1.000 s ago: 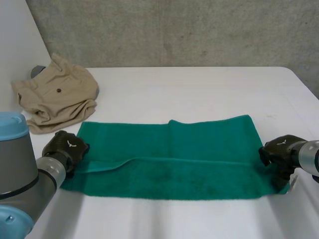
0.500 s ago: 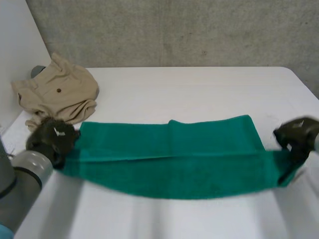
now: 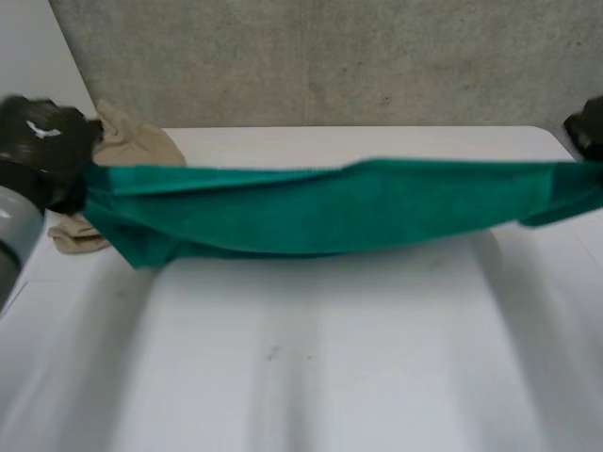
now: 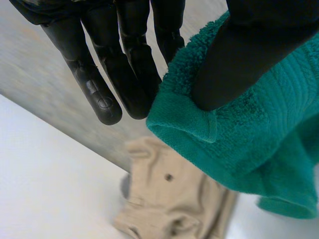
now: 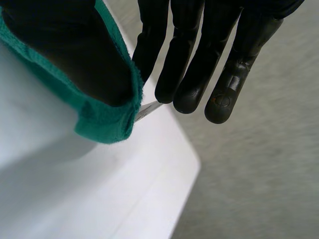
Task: Fold the laundry.
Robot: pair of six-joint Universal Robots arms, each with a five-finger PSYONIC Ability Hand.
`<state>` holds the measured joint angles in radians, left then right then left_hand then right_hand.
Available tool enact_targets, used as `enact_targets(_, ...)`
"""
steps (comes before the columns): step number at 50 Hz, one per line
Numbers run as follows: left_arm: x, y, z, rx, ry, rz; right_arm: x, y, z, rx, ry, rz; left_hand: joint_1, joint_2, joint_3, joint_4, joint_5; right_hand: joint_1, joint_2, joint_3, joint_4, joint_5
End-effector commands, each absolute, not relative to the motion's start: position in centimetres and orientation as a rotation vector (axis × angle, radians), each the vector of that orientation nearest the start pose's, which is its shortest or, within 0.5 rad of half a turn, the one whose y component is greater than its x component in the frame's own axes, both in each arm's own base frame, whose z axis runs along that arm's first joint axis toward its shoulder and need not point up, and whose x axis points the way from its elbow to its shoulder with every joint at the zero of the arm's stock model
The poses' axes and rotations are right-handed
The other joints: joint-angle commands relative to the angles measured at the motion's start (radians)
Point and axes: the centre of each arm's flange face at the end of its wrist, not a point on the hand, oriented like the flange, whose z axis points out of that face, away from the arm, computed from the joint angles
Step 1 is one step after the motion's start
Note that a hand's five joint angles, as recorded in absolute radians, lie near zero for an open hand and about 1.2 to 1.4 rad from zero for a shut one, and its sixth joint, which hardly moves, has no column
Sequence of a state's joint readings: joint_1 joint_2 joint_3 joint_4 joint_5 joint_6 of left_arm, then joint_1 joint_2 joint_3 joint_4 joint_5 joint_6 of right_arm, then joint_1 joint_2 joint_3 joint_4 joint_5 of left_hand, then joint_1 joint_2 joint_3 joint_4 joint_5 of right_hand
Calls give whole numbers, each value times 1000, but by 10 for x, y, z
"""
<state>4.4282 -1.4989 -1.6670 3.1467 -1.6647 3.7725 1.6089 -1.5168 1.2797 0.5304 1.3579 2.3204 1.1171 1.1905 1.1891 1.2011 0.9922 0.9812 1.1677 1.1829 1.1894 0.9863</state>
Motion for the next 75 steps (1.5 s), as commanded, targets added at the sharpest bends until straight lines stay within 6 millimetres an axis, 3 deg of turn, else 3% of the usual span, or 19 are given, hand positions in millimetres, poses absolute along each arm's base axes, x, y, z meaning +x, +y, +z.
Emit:
enact_targets(1, -212, -291, 254, 897, 2020, -1792, 171, -320, 288, -1419, 2510, -1806, 279, 206, 207, 195, 230, 415, 229, 213, 207, 235)
enact_targets(7, -224, -331, 244, 891, 2024, -1789, 196, -350, 279, -1357, 2460, -1922, 279, 206, 207, 195, 230, 415, 229, 213, 207, 235)
enact_targets(11, -236, -356, 262, 846, 1935, -1887, 217, -378, 302, -1190, 2293, -2243, 279, 206, 207, 195, 230, 415, 229, 213, 207, 235)
enact_targets(14, -239, -373, 296, 762, 1814, -2028, 222, -393, 330, -1042, 2130, -2472, 279, 206, 207, 195, 230, 415, 229, 213, 207, 235)
enact_targets(15, -240, -381, 323, 683, 1688, -2151, 223, -401, 352, -933, 1993, -2617, 279, 206, 207, 195, 230, 415, 229, 213, 207, 235)
enact_targets(19, -245, -387, 376, 510, 1360, -2407, 230, -406, 403, -670, 1586, -2884, 279, 206, 207, 195, 230, 415, 229, 213, 207, 235)
enact_targets(22, -242, -375, 418, 349, 1085, -2568, 236, -401, 430, -544, 1337, -2996, 279, 206, 207, 195, 230, 415, 229, 213, 207, 235)
enact_targets(25, -239, -367, 428, 291, 1014, -2612, 237, -399, 429, -510, 1305, -3024, 279, 206, 207, 195, 230, 415, 229, 213, 207, 235)
enact_targets(31, -239, -372, 382, 374, 1270, -2538, 240, -403, 398, -598, 1497, -2922, 279, 206, 207, 195, 230, 415, 229, 213, 207, 235)
enact_targets(35, -239, -381, 300, 474, 1644, -2390, 244, -407, 340, -780, 1790, -2690, 279, 206, 207, 195, 230, 415, 229, 213, 207, 235)
enact_targets(38, -239, -380, 259, 519, 1809, -2281, 246, -408, 302, -895, 1950, -2540, 279, 206, 207, 195, 230, 415, 229, 213, 207, 235)
enact_targets(43, -237, -364, 164, 673, 2127, -1952, 243, -394, 217, -1169, 2257, -2180, 279, 206, 207, 195, 230, 415, 229, 213, 207, 235)
enact_targets(46, -235, -348, 141, 728, 2225, -1825, 236, -383, 191, -1250, 2347, -2046, 279, 206, 207, 195, 230, 415, 229, 213, 207, 235)
enact_targets(50, -228, -327, 144, 758, 2286, -1735, 231, -365, 186, -1268, 2393, -1973, 279, 206, 207, 195, 230, 415, 229, 213, 207, 235)
enact_targets(56, -213, -284, 176, 778, 2323, -1668, 217, -318, 229, -1339, 2414, -1941, 279, 206, 207, 195, 230, 415, 229, 213, 207, 235)
enact_targets(59, -200, -249, 189, 857, 2315, -1573, 199, -290, 236, -1448, 2507, -1788, 279, 206, 207, 195, 230, 415, 229, 213, 207, 235)
enact_targets(65, -171, -184, 178, 1241, 2185, -1166, 144, -245, 218, -1799, 2724, -1238, 279, 206, 207, 195, 230, 415, 229, 213, 207, 235)
enact_targets(69, -168, -180, 177, 1303, 2097, -1150, 133, -248, 215, -1829, 2741, -1257, 279, 206, 207, 195, 230, 415, 229, 213, 207, 235)
enact_targets(75, -176, -214, 190, 1125, 2051, -1398, 142, -268, 216, -1700, 2714, -1499, 279, 206, 207, 195, 230, 415, 229, 213, 207, 235)
